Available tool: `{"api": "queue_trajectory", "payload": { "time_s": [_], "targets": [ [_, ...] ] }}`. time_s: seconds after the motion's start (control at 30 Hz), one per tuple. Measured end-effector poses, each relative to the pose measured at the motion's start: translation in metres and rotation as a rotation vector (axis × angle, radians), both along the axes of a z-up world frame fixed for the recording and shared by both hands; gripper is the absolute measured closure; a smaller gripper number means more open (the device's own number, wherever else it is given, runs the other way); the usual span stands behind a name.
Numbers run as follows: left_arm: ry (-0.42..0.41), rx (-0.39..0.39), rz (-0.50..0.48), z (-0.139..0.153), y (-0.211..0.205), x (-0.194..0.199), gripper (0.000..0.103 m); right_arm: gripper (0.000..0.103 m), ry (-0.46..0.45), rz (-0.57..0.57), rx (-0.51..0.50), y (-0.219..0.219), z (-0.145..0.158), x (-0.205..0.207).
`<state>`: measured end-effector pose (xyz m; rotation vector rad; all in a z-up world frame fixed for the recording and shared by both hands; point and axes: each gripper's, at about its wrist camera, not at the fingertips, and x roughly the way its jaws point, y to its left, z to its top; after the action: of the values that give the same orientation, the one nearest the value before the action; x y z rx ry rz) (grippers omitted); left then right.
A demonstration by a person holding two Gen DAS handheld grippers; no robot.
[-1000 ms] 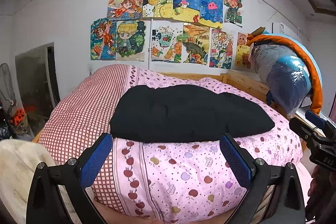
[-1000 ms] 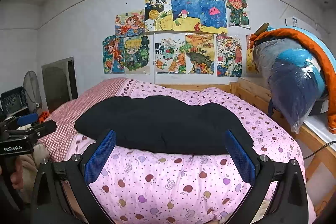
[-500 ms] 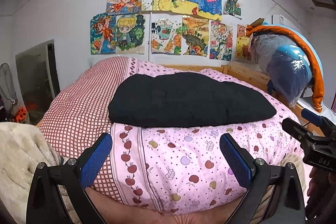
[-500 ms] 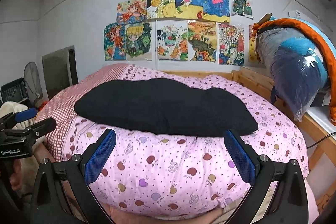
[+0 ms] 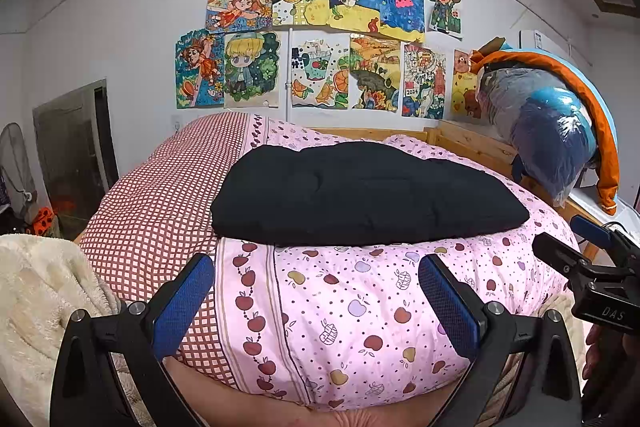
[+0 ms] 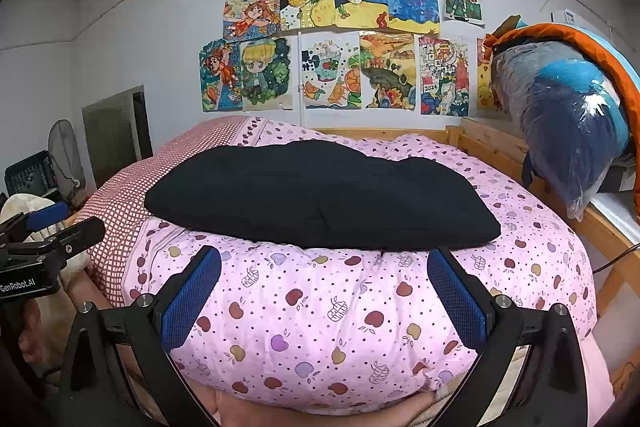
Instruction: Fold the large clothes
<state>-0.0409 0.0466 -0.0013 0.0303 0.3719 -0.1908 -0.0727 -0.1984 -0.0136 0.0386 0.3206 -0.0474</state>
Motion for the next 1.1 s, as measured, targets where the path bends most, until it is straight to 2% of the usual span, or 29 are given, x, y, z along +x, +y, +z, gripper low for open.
{"api": "queue_trajectory", "payload": {
  "time_s": [1.1],
  "targets": [
    [-0.018,0.015,0.002,0.0046,-0.0031,-0.0051,0.0,0.002,-0.019,0.006,0.007,0.0064,0.0018,-0.0012]
  ]
}}
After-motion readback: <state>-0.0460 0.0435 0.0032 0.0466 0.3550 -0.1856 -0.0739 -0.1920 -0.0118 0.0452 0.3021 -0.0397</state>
